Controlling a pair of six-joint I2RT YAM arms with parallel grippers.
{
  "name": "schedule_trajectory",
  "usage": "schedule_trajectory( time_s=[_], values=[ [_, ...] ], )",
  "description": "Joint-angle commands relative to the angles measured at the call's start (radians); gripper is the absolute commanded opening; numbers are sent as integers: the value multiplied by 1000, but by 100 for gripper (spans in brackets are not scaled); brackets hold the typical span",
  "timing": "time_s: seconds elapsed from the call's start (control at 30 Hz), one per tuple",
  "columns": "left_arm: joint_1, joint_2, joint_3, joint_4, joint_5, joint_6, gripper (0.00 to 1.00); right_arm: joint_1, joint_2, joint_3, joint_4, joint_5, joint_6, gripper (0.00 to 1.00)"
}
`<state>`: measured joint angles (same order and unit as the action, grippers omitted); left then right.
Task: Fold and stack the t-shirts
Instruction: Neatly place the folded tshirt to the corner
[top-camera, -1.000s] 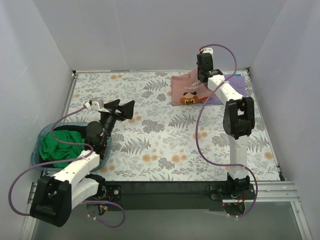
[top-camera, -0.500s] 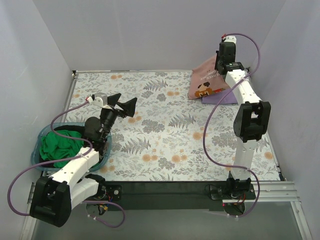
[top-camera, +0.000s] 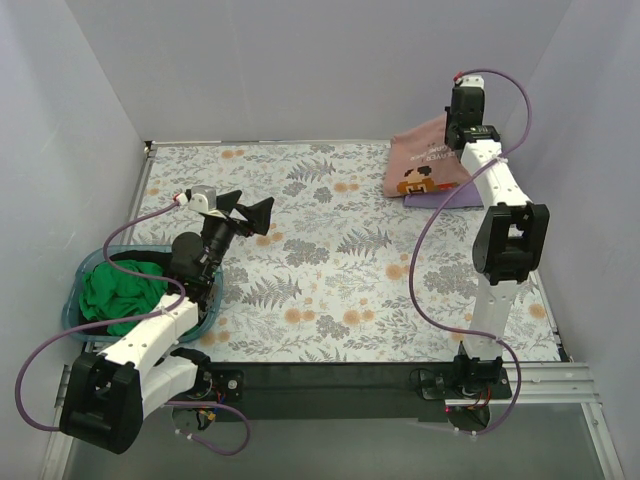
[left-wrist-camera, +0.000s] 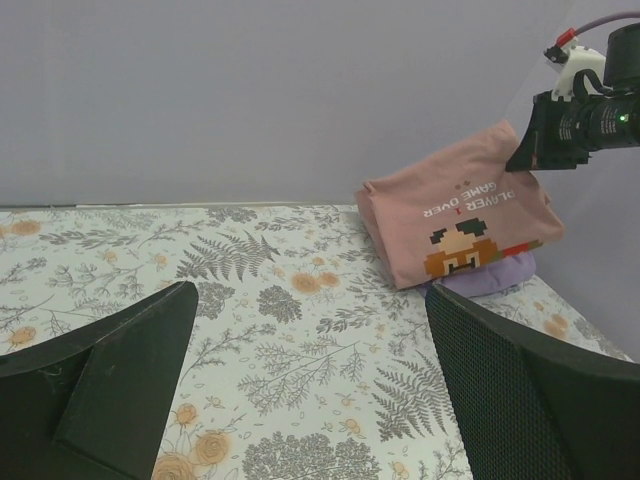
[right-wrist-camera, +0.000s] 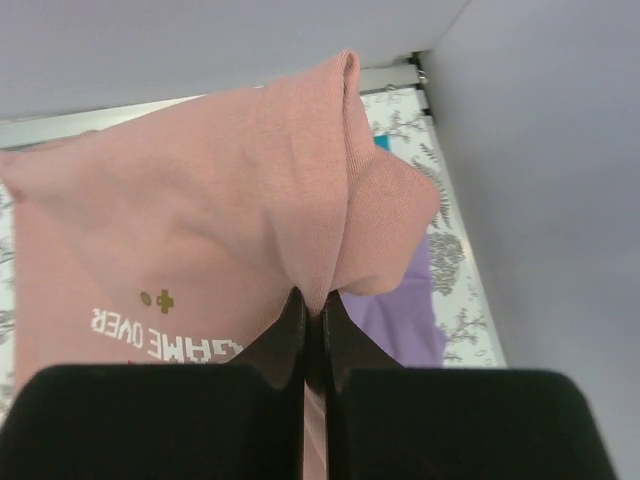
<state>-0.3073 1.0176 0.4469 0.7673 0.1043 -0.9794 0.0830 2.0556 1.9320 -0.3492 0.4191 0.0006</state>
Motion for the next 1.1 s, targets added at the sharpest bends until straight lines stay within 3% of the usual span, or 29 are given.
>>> schedule_trajectory(
  time_s=[0.0, 0.13, 0.37, 0.53, 0.57, 0.6, 0.67, 0.7, 0.8, 0.9, 1.07],
  values=[
    [-1, -8, 13, -20, -25, 21, 98, -48, 15, 54, 47, 89, -91, 1],
    [-1, -16, 4, -22, -40, 30, 98, -72, 50, 64, 81, 113, -119, 1],
    [0, 10, 1, -6, -55, 39, 98, -206, 113, 79, 110, -175, -135, 1],
    [0, 21, 10, -11, -52, 41, 98, -213, 188, 74, 144, -186, -197, 4],
    [-1, 16, 13, -29, -52, 44, 98, -213, 204, 84, 145, -154, -186, 7],
    [0, 13, 18, -39, -63, 47, 98, -213, 216, 102, 145, -128, -186, 35],
    [-1, 4, 24, -52, -74, 51, 98, -213, 238, 110, 145, -76, -176, 67],
    [0, 1, 26, -56, -80, 51, 98, -213, 236, 108, 145, -69, -168, 98],
    [-1, -25, 26, -72, -91, 22, 98, -213, 181, 50, 145, -88, -130, 98],
    [0, -51, 55, -146, -92, -22, 98, -210, 19, -65, 145, -182, -76, 98],
    [-1, -54, 162, -417, -138, -200, 98, -186, -312, -554, 339, -345, 100, 98]
  ],
)
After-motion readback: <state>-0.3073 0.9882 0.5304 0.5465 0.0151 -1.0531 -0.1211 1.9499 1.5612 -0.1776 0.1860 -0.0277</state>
